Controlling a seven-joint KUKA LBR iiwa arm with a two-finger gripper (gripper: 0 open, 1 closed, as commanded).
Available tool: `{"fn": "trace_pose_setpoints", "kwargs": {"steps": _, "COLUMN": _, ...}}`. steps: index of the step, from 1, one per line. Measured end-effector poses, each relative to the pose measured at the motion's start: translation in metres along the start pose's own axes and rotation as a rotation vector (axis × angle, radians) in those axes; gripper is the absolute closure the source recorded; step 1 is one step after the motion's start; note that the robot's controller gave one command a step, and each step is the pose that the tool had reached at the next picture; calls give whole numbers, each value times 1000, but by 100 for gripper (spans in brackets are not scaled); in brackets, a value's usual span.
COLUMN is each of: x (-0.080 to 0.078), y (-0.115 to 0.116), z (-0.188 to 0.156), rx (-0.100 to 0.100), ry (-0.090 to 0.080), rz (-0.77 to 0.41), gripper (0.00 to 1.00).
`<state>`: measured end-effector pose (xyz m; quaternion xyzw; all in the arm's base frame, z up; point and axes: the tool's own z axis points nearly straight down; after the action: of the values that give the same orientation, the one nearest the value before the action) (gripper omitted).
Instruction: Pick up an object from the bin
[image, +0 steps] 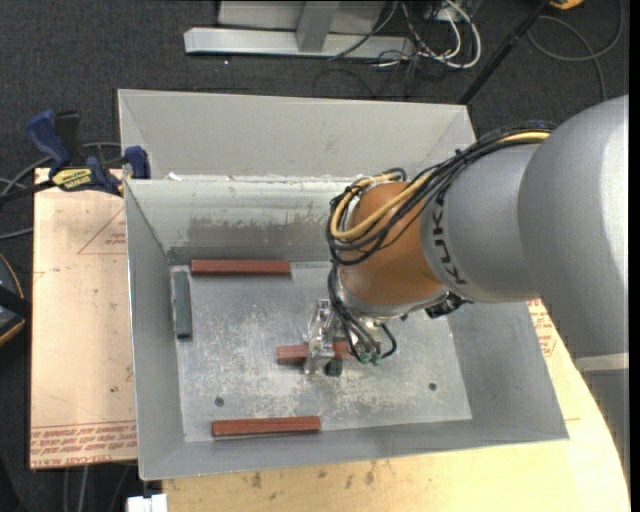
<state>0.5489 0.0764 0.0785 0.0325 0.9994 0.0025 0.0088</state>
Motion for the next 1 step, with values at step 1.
{"fn": "trace_pose_setpoints", "kwargs": {"steps": 1, "x": 2, "y": 0, "z": -4, "rx": 1, "ry": 5, "rz": 0, "gripper": 100}}
